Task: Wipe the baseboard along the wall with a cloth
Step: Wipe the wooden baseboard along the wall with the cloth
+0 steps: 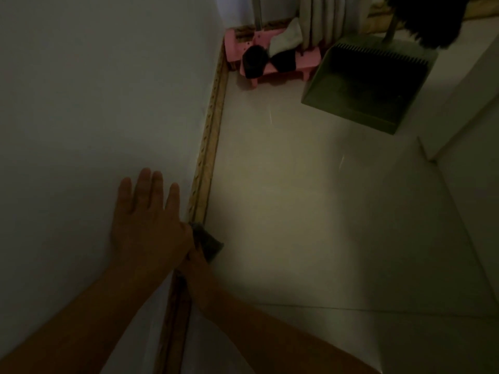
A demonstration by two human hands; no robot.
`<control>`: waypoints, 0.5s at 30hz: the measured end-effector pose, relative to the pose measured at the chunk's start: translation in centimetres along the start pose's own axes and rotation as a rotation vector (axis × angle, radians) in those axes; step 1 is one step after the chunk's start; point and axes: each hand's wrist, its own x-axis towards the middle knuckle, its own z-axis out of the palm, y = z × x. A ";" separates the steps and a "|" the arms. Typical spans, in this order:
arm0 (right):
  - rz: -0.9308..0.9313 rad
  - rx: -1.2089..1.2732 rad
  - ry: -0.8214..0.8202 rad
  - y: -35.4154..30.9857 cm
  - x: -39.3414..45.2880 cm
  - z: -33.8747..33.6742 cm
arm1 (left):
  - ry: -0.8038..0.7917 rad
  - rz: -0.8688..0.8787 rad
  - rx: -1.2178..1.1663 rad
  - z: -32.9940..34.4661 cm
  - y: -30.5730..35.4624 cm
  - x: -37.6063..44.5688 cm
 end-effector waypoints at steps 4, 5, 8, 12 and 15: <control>0.011 -0.039 0.021 0.2 -1.1 0.7 | 0.000 0.009 -0.002 0.2 -0.2 -1.1; 0.003 -0.062 0.041 -0.2 -0.9 0.5 | 0.013 0.012 -0.006 0.4 -0.3 -1.5; 0.049 0.085 0.057 -1.9 -0.6 -0.3 | 0.071 0.011 -0.022 0.9 -0.6 -2.8; -0.025 0.162 0.011 -2.2 -3.5 -0.2 | 0.163 -0.029 -0.114 1.3 -0.5 -4.9; -0.033 0.135 -0.040 -1.7 -5.6 0.3 | 0.153 -0.011 -0.132 1.7 -0.5 -6.2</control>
